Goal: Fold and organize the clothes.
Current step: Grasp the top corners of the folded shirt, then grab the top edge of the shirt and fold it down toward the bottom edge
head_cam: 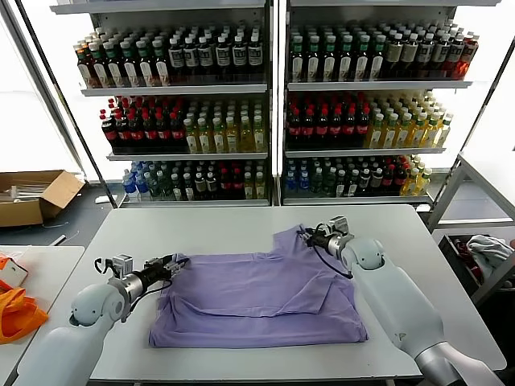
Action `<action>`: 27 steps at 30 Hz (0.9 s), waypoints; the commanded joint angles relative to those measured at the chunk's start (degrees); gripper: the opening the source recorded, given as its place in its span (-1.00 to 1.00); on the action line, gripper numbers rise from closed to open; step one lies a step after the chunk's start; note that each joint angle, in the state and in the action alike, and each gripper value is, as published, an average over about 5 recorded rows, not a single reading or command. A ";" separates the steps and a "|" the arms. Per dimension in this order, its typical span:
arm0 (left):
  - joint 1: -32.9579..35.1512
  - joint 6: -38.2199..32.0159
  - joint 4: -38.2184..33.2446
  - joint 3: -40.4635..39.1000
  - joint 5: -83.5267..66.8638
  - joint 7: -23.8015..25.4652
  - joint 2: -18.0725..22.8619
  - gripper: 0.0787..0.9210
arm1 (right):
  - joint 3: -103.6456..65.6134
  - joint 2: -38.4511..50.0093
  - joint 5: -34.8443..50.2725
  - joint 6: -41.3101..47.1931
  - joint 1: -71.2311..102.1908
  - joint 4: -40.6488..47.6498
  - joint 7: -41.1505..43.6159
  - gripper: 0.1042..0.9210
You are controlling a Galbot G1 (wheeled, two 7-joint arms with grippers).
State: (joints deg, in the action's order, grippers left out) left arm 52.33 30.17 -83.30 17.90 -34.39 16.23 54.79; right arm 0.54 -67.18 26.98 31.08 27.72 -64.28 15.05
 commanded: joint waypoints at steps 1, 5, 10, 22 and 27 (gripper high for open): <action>1.31 -2.32 -1.40 0.20 0.99 -1.22 0.33 -0.21 | -1.52 0.48 2.85 0.63 2.54 -7.04 -0.83 -0.77; 2.48 -4.68 -6.60 1.47 1.08 -2.62 -0.12 -0.50 | -3.89 1.48 5.22 1.10 4.45 -11.19 -1.06 -0.97; 4.61 -5.60 -11.44 3.64 -0.70 -3.18 -1.30 -0.83 | -7.41 3.80 8.38 1.64 7.93 -17.53 -1.51 -0.99; 16.83 -7.52 -22.83 12.11 -3.68 -3.63 -1.77 -0.98 | -16.81 13.06 14.49 0.75 23.38 -39.80 -3.13 -0.99; 22.26 -7.38 -25.89 14.23 -2.89 -3.71 -1.38 -0.98 | -21.34 14.06 14.56 -0.32 33.52 -45.99 -3.45 -0.99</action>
State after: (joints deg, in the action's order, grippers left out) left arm 63.46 23.85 -99.67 26.45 -36.82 12.94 53.38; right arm -13.15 -57.27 38.88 31.60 46.07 -95.11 11.94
